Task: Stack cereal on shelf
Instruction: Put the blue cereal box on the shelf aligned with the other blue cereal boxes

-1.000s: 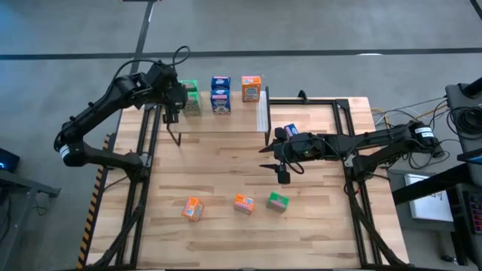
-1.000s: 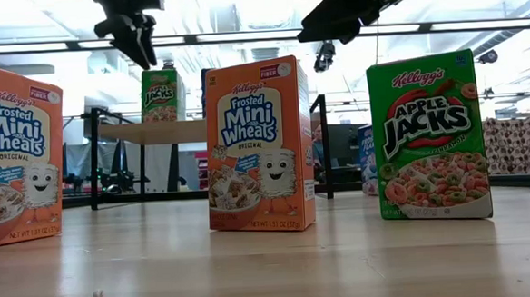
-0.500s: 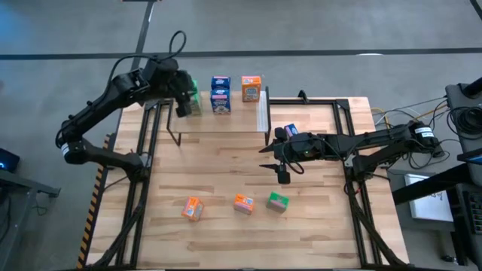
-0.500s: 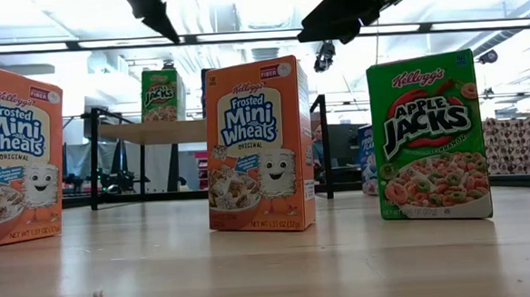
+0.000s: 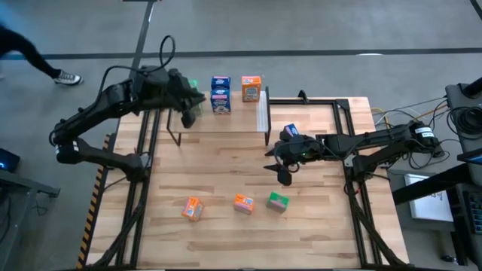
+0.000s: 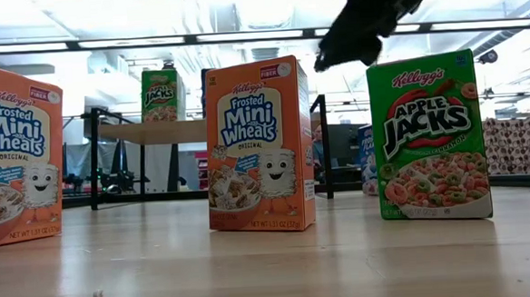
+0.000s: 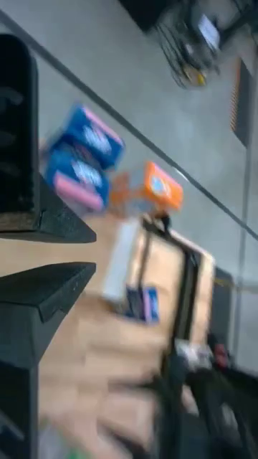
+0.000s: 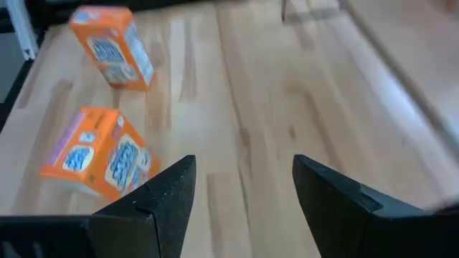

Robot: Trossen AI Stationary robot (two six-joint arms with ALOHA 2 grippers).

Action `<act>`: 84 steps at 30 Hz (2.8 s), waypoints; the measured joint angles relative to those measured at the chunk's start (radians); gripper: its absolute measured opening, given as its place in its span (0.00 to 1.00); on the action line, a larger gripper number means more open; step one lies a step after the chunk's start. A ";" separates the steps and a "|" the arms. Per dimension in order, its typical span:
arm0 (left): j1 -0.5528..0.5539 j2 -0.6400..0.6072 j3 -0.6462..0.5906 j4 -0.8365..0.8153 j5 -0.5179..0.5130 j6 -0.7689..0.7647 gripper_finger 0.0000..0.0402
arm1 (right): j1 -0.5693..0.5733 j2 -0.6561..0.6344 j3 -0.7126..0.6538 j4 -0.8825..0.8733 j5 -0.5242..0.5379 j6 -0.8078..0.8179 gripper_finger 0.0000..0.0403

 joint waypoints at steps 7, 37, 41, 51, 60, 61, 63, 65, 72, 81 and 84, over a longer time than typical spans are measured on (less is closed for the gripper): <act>-0.242 -0.013 -0.034 0.090 -0.090 -0.026 0.08 | 0.000 -0.001 0.059 -0.176 0.001 0.173 0.55; -0.551 -0.101 -0.415 0.449 -0.299 -0.048 0.08 | -0.451 0.012 0.182 -0.683 0.029 0.273 0.55; -0.551 -0.101 -0.416 0.449 -0.299 -0.044 0.08 | -0.452 0.050 0.181 -0.679 0.032 0.262 0.55; -0.551 -0.099 -0.418 0.449 -0.299 -0.041 0.08 | -0.452 0.137 0.181 -0.679 0.052 0.252 0.55; -0.551 -0.099 -0.420 0.448 -0.299 -0.041 0.08 | -0.452 0.162 0.180 -0.667 0.052 0.235 0.55; -0.551 -0.099 -0.420 0.448 -0.299 -0.041 0.08 | -0.452 0.166 0.180 -0.667 0.052 0.235 0.55; -0.551 -0.099 -0.420 0.448 -0.299 -0.041 0.08 | -0.452 0.172 0.180 -0.664 0.052 0.235 0.54; -0.551 -0.099 -0.420 0.448 -0.299 -0.041 0.08 | -0.452 0.175 0.180 -0.664 0.052 0.234 0.52; -0.551 -0.099 -0.420 0.448 -0.299 -0.041 0.08 | -0.452 0.174 0.180 -0.665 0.047 0.234 0.40; -0.551 -0.109 -0.420 0.446 -0.298 -0.005 0.08 | -0.452 0.138 0.180 -0.691 0.031 0.234 0.36; -0.551 -0.119 -0.429 0.446 -0.298 0.011 0.08 | -0.451 0.107 0.196 -0.737 0.017 0.239 0.36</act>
